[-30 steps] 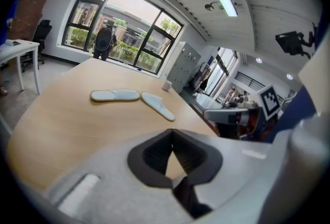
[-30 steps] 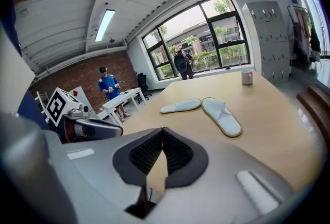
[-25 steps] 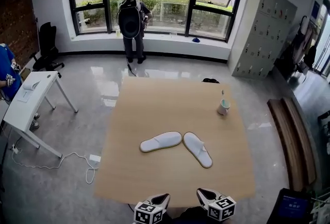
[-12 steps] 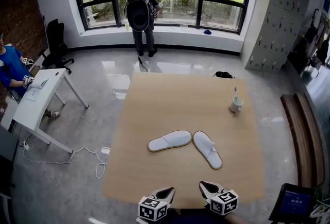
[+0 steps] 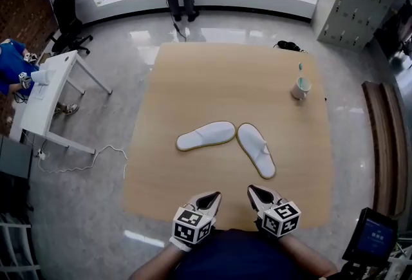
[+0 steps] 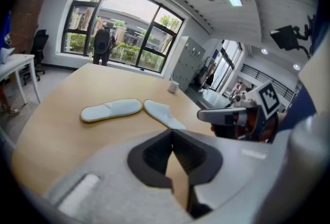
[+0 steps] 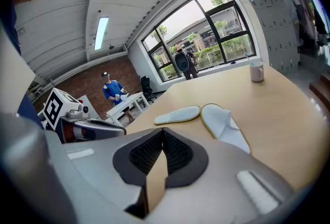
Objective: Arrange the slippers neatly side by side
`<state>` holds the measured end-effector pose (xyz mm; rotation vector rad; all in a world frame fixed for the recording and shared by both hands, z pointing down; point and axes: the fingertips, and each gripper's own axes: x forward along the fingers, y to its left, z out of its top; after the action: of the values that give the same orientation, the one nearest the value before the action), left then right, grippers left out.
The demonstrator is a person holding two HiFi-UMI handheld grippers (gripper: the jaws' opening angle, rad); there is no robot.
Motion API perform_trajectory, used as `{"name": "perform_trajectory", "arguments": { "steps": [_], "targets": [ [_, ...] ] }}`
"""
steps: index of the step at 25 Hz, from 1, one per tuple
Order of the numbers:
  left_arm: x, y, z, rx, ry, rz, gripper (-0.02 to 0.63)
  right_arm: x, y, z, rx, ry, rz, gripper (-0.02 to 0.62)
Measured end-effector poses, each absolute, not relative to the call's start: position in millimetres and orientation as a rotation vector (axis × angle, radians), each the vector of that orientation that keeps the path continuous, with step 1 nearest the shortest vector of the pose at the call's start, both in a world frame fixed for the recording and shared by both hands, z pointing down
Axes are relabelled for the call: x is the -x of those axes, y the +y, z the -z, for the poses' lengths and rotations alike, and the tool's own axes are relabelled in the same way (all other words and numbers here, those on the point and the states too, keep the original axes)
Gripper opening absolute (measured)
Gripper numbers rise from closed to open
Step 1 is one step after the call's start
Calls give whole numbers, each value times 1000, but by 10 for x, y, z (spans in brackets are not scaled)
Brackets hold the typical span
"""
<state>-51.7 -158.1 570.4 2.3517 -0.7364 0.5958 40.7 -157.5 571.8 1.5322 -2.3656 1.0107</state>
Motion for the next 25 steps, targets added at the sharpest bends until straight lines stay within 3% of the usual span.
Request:
{"name": "perform_trajectory", "arguments": {
  "steps": [9,11,13,15,17,20,22,24,25],
  "targets": [
    [271,-1959,-5636,-2467,-822,-696,6,-862,-1764,-5770,-1546,-2403,-1001,11],
    [282,-2045,-5667,-2539,-847,-782,59,-902,-1801,-5796,-1522,-2410,-965,14],
    [293,-2103,-5676,-2617,-830,-874,89,-891,-1821,-5791,-1476,-2427,-901,76],
    [275,-2145,-5711,-2703,-752,-998,96,-875,-1846,-5810,-1390,-2453,-802,98],
    [226,-2203,-5809,-2781,-634,-1142,52,-906,-1903,-5874,-1267,-2475,-686,117],
    [198,-2383,-5970,-2852,-507,-1301,52,-1031,-2031,-6034,-1137,-2438,-556,133],
    [226,-2597,-6038,-2888,-517,-1366,94,-1098,-2120,-6151,-1092,-2389,-507,148],
    [263,-2853,-6084,-2930,-573,-1424,188,-1135,-2193,-6257,-1055,-2342,-458,156],
    [272,-2969,-6108,-2957,-585,-1448,195,-1144,-2230,-6304,-1034,-2324,-421,155]
  ]
}}
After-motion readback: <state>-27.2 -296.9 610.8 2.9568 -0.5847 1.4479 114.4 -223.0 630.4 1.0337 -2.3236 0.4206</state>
